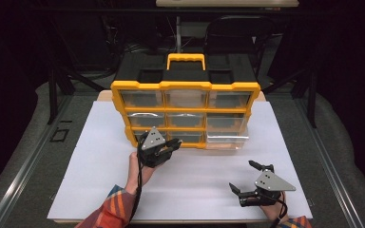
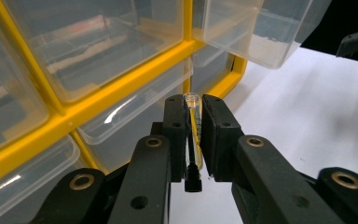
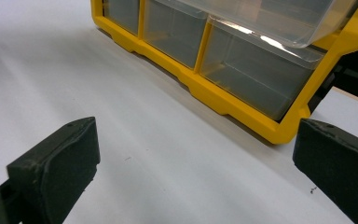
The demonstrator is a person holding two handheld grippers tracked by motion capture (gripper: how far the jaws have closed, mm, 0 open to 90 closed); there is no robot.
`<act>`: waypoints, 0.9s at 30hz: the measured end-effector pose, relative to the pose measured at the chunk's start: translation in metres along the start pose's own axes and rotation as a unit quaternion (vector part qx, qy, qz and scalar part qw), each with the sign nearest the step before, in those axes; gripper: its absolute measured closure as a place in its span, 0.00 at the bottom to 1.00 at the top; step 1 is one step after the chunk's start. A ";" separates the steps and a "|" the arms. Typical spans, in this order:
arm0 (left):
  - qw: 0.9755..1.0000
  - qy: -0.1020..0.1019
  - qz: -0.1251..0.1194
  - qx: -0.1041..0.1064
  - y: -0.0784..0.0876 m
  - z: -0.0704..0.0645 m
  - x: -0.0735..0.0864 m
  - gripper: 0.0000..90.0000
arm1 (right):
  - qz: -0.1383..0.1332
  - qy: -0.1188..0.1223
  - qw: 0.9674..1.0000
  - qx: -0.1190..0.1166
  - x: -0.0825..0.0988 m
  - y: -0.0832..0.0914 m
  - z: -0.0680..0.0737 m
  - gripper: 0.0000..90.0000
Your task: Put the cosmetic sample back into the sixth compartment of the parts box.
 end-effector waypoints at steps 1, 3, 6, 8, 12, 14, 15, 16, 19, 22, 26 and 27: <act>1.000 -0.001 -0.001 0.000 0.000 0.000 -0.001 0.89 | 0.000 0.000 1.000 0.000 0.000 0.000 0.000 0.00; 1.000 -0.001 -0.005 0.000 0.001 0.000 -0.005 0.89 | 0.000 0.001 1.000 0.000 0.000 0.000 0.000 0.00; 1.000 -0.002 -0.010 0.001 0.001 -0.001 -0.010 0.89 | 0.000 0.002 1.000 0.000 0.000 0.000 0.000 0.00; 1.000 -0.005 -0.013 0.002 0.001 -0.002 -0.013 0.89 | 0.000 0.002 1.000 0.000 0.000 0.000 0.000 0.00; 1.000 -0.009 -0.016 0.003 0.000 -0.004 -0.020 0.89 | 0.001 0.001 1.000 0.001 0.000 0.000 0.000 0.00; 1.000 -0.009 -0.018 0.003 -0.001 -0.005 -0.022 0.89 | 0.001 0.001 1.000 0.001 0.000 0.000 0.000 0.00; 1.000 -0.011 -0.018 0.004 -0.001 -0.005 -0.024 0.89 | 0.000 0.001 1.000 0.001 0.000 0.000 0.000 0.00; 1.000 -0.010 -0.019 0.004 -0.001 -0.006 -0.025 0.89 | 0.000 0.001 1.000 0.001 0.000 0.000 0.000 0.00; 1.000 -0.012 -0.021 0.006 -0.002 -0.007 -0.028 0.89 | 0.001 0.001 1.000 0.002 0.000 0.000 0.000 0.00; 1.000 -0.011 -0.022 0.008 -0.004 -0.007 -0.030 0.89 | 0.001 0.001 1.000 0.002 0.000 0.000 0.000 0.00; 1.000 -0.014 -0.024 0.009 -0.004 -0.008 -0.034 0.89 | 0.001 0.002 1.000 0.001 0.000 0.000 0.000 0.00; 1.000 -0.013 -0.025 0.010 -0.004 -0.009 -0.036 0.89 | 0.001 0.002 1.000 0.002 0.000 0.000 0.000 0.00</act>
Point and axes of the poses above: each handheld gripper's, and its own axes: y roughly backward along the jaws, x roughly out of its underside, z roughly to its left, the point moved 4 cm from there along -y, roughly forward along the jaws, and after that the axes turned 13 degrees about y, right-handed, at the moved point
